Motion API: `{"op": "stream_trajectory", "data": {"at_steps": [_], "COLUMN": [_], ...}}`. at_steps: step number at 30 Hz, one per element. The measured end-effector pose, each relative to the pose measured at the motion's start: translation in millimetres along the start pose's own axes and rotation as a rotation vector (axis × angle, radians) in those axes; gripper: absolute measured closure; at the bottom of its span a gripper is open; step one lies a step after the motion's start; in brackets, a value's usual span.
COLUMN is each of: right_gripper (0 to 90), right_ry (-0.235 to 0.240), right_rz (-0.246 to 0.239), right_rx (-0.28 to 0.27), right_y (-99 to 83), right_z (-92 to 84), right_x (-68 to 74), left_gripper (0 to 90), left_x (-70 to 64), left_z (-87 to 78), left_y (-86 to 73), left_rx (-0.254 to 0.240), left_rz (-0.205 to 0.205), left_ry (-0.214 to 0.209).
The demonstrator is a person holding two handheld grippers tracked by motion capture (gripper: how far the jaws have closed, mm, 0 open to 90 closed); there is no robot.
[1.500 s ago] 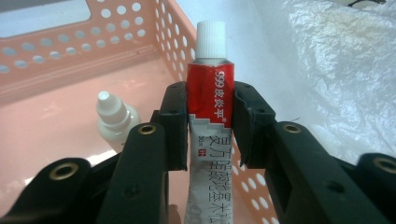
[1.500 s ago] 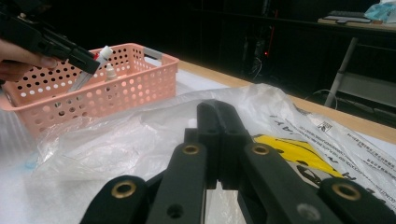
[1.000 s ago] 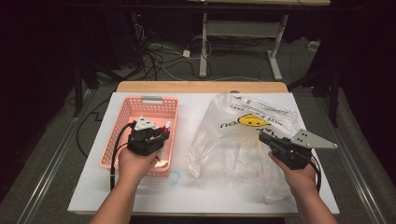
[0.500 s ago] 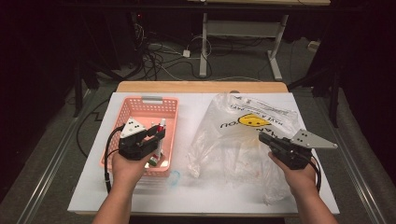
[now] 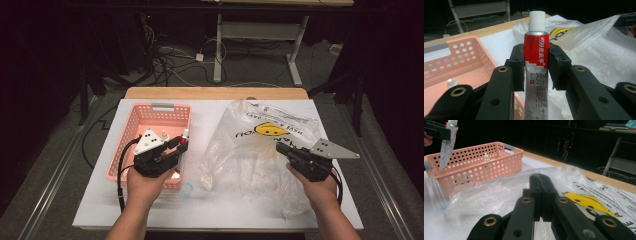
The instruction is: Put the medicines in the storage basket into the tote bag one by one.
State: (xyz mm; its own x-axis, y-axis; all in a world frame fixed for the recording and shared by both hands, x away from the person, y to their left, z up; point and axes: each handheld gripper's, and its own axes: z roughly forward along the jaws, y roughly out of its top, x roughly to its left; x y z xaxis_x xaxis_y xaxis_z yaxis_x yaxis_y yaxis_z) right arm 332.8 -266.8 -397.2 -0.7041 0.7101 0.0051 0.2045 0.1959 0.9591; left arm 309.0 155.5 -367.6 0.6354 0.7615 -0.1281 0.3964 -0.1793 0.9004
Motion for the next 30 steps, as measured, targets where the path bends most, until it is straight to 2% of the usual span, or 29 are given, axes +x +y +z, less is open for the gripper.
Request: {"op": "stream_trajectory", "data": {"at_steps": [5, 10, 16, 20, 25, 30], "right_gripper": [90.0, 90.0, 90.0, 90.0, 90.0, 90.0], "right_ry": [-0.001, -0.001, -0.003, -0.001, -0.007, -0.014], "right_rz": [-0.006, -0.007, 0.003, -0.008, -0.015, -0.004], "right_rx": [-0.006, -0.007, 0.001, 0.009, 0.005, 0.003], "right_y": [2.0, 2.0, -0.5, -1.8, -0.8, -1.0], "right_z": [-1.3, -0.8, 0.2, 0.5, -1.6, -3.4], "right_x": [0.1, -0.4, -0.2, -0.3, -0.1, -2.2], "left_gripper": [66.9, 66.9, 66.9, 66.9, 66.9, 66.9], "left_x": [-11.4, -28.3, -52.6, -64.2, -76.2, -92.1], "left_z": [1.6, 12.5, 29.3, 40.0, 53.1, 67.6], "left_y": [1.9, -0.5, -1.9, -0.7, -2.6, -7.6], "left_rx": [-0.017, 0.004, 0.017, 0.019, 0.021, 0.026], "left_rz": [0.008, 0.038, 0.052, 0.069, 0.066, 0.077], "left_ry": [-0.045, -0.091, -0.149, -0.168, -0.195, -0.226]}}
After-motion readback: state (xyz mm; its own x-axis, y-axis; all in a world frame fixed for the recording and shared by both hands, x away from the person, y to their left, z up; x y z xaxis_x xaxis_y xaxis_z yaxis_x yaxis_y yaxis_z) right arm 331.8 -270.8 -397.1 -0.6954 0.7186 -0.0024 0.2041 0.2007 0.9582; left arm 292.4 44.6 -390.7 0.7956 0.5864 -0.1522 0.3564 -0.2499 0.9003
